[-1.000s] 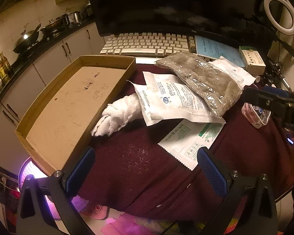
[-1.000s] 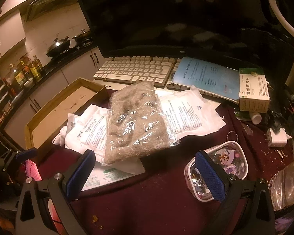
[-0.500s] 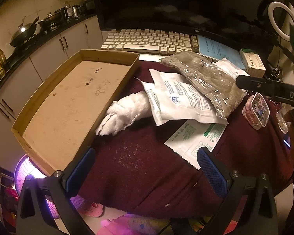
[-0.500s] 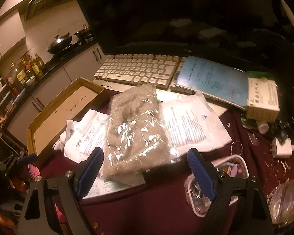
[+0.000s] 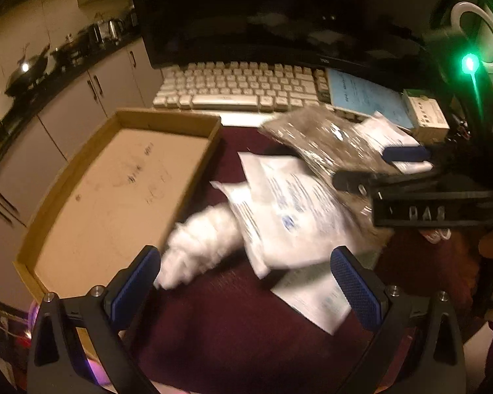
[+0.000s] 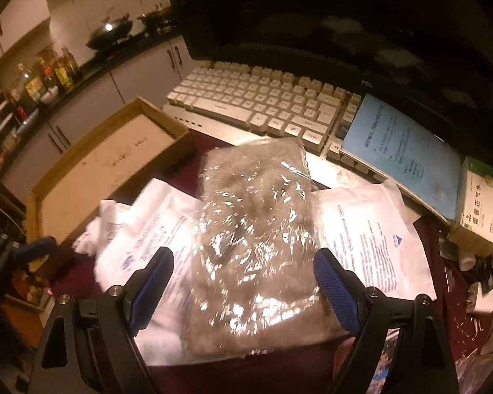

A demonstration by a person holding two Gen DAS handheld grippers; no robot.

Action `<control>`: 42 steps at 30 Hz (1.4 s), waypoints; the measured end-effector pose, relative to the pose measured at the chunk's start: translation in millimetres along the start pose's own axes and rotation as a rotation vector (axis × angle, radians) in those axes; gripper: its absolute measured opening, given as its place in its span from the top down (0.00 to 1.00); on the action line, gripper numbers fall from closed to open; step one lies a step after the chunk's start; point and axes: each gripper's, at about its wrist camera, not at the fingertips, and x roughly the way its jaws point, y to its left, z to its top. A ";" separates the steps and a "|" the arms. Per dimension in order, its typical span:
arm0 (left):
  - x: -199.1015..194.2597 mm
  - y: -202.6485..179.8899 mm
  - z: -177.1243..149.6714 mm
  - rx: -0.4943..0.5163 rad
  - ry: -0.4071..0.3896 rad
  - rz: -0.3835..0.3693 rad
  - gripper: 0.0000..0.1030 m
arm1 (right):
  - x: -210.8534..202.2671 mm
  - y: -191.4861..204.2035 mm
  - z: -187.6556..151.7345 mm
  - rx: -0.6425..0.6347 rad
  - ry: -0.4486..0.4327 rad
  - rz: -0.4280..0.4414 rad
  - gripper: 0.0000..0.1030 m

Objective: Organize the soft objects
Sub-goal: 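Lower the right gripper onto the clear bag of grey fluff and grasp it, then grasp the white printed packet with the left gripper while the right gripper lifts the bag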

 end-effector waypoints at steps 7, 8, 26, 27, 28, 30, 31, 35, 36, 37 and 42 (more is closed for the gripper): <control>17.8 20.3 36.6 -0.019 0.006 -0.036 0.09 | 8.6 -11.5 -6.9 0.020 0.014 -0.038 0.22; 24.0 23.5 41.9 -0.040 0.023 -0.048 0.19 | 8.1 -12.5 -8.0 0.022 0.010 -0.044 0.26; 69.4 22.2 87.6 -0.081 0.136 -0.173 0.48 | 2.4 -20.8 -15.8 0.063 -0.015 -0.056 0.41; 71.5 21.0 88.2 -0.078 0.149 -0.174 0.48 | 2.8 -20.8 -15.8 0.064 -0.016 -0.056 0.41; 75.9 17.5 87.6 -0.065 0.174 -0.155 0.48 | 2.7 -20.8 -15.8 0.065 -0.016 -0.056 0.41; 80.6 13.6 85.5 -0.052 0.193 -0.153 0.50 | 3.1 -20.3 -15.3 0.065 -0.016 -0.058 0.41; 81.6 13.1 84.6 -0.053 0.199 -0.162 0.50 | 3.1 -20.0 -15.4 0.065 -0.017 -0.059 0.41; 84.5 11.4 80.6 -0.081 0.233 -0.227 0.58 | 2.7 -20.4 -16.4 0.067 -0.022 -0.056 0.41; 85.5 10.2 79.2 -0.087 0.244 -0.247 0.64 | 2.4 -20.5 -16.6 0.068 -0.023 -0.055 0.41; 86.7 8.9 77.6 -0.094 0.257 -0.269 0.65 | 2.1 -20.8 -16.9 0.070 -0.024 -0.053 0.41; 85.1 -1.3 74.0 -0.086 0.256 -0.295 0.66 | 0.4 -22.1 -17.9 0.079 -0.030 -0.047 0.41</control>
